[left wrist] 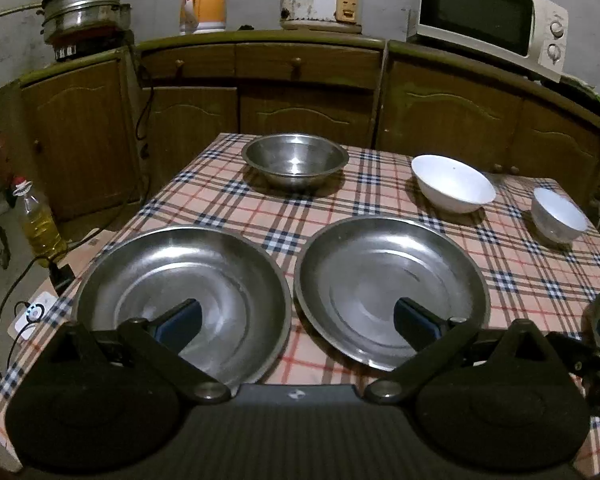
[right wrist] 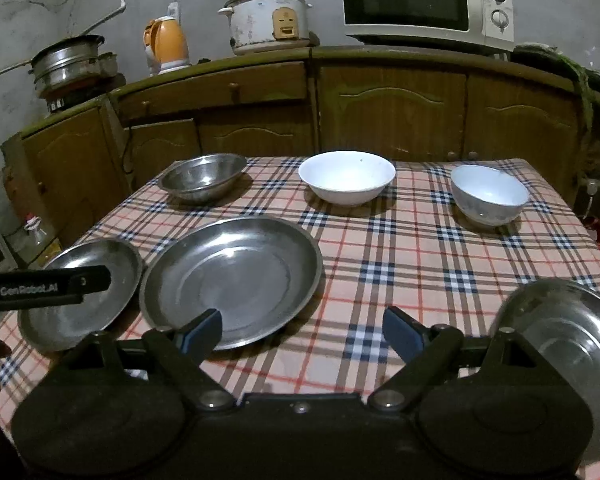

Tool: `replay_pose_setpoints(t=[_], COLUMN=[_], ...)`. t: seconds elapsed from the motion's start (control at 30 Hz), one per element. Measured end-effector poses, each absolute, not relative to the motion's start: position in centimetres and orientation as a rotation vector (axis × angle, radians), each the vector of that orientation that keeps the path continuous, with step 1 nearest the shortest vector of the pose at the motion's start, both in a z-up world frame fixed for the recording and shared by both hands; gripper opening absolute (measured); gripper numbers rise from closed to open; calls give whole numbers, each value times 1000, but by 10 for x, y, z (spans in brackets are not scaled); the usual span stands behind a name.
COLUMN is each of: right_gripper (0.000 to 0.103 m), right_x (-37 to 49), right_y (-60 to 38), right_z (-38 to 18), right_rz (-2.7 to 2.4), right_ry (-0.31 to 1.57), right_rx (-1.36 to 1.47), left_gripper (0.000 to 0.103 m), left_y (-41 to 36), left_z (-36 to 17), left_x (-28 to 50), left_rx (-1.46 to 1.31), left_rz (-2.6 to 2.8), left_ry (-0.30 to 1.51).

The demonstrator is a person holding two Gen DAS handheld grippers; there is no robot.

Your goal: Organize plates and bowls

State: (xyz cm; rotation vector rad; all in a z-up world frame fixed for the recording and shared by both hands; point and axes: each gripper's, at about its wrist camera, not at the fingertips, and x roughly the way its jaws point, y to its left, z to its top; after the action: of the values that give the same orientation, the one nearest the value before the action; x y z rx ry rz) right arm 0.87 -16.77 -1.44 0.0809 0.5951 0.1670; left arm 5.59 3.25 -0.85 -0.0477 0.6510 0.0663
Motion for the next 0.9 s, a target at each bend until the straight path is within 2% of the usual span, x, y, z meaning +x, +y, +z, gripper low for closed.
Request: replay_pose_setpoints(t=[0.57,0.67,0.7,0.73,0.77,0.8,0.83,0.9], right_gripper=[102,98,92,82,78,67,49,22], right_x=[123,135,138,141,145,147,149,153], right_y=[-160,-156,-155,-157,-156,-156,-156,-158], right_z=[-62,-68,-70,-70,-73,-75,-77,-81], right_rz=[142,142,147,155,155,152,155,165], right_ry=[692,697,704,713,724,735,744,751], right_rx=[116,121,127,134,136,136,138,153], left_gripper=[103,103,103,103,103,103,103,103], left_y=[38,38,39,39,39,39,38,38], left_z=[-20,-23,-24,-25,-25,-26,-27,-28], left_x=[90,94,96,99,101,103,105,109], left_rx=[-47,-43,-42,-41,-40,-36,-31,-23], left_rz=[96,97,100,100,99,98,100,104], left_ry=[673,674,677,680,683,684,683,679])
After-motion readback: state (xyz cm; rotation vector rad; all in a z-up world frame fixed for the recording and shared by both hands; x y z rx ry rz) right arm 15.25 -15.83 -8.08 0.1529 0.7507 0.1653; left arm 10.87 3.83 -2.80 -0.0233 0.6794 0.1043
